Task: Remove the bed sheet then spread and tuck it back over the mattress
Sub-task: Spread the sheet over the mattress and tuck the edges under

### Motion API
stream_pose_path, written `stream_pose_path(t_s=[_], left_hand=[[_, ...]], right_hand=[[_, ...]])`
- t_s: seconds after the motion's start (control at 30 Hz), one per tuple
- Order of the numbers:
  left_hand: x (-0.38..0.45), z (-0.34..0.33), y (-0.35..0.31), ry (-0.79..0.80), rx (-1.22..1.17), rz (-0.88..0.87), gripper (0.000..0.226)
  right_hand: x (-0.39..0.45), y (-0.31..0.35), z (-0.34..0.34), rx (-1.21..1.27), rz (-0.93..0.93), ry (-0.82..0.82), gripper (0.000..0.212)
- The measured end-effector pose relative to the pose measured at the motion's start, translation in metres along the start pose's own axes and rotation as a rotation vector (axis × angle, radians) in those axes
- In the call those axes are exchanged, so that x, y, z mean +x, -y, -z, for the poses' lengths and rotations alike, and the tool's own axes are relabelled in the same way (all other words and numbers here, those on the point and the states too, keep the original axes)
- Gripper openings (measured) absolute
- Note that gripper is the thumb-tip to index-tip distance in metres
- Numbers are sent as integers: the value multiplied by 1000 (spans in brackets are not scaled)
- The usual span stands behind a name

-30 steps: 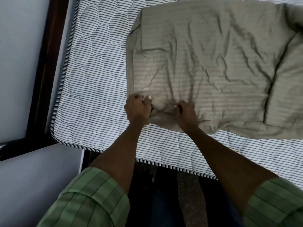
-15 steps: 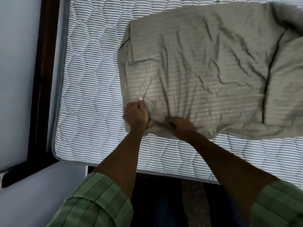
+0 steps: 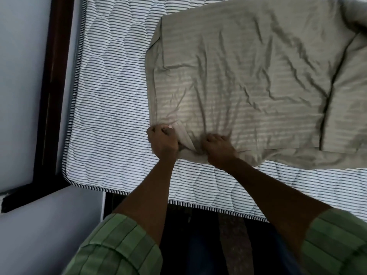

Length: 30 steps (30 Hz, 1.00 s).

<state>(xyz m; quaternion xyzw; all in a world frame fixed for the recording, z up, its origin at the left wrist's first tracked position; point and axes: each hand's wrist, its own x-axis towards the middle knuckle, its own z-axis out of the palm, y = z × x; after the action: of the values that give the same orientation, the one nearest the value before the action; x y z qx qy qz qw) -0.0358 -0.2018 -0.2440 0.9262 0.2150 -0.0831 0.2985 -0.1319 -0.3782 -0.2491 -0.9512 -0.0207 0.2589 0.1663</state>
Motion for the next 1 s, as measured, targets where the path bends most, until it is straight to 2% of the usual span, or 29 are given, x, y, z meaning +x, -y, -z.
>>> stream_pose_path(t_s=[0.07, 0.13, 0.23, 0.3, 0.4, 0.43, 0.47, 0.53, 0.6, 0.63, 0.73, 0.8, 0.9, 0.97, 1.0], left_hand=[[-11, 4, 0, -51, 2, 58, 29], [-21, 8, -1, -78, -24, 173, 37], [-29, 1, 1, 23, -51, 263, 53], [-33, -4, -2, 102, -60, 310, 64], [-32, -7, -12, 109, -174, 411, 77], [-29, -11, -11, 109, -211, 431, 80], [-28, -13, -8, 106, -241, 434, 81], [-22, -20, 10, 92, -255, 397, 85], [-25, -14, 13, 130, -276, 343, 71], [-29, -8, 6, 158, -277, 319, 60], [-41, -2, -7, 132, -226, 279, 48], [-50, -5, -14, 123, -211, 254, 39], [-51, -10, -18, 87, -269, 303, 29], [-49, -8, -19, 22, -300, 375, 33], [-49, -3, -22, 2, -308, 397, 38]], right_hand=[[-2, 5, 5, 178, -59, -135, 31], [-3, 9, 15, 424, -201, -239, 18], [5, 1, 24, 584, -431, -307, 14], [13, -9, 32, 533, -432, -292, 20], [19, -22, 45, 367, -231, -119, 33], [21, -29, 50, 345, -194, -110, 36], [24, -37, 55, 384, -204, -159, 40], [26, -57, 65, 517, -341, -337, 48], [20, -74, 66, 510, -393, -412, 50], [14, -78, 64, 477, -343, -371, 47], [-5, -72, 45, 329, -189, -171, 41], [-14, -64, 31, 281, -229, -147, 37], [-26, -52, 18, 483, -418, -354, 46], [-32, -52, 14, 708, -546, -531, 50], [-35, -53, 14, 737, -601, -557, 48]])
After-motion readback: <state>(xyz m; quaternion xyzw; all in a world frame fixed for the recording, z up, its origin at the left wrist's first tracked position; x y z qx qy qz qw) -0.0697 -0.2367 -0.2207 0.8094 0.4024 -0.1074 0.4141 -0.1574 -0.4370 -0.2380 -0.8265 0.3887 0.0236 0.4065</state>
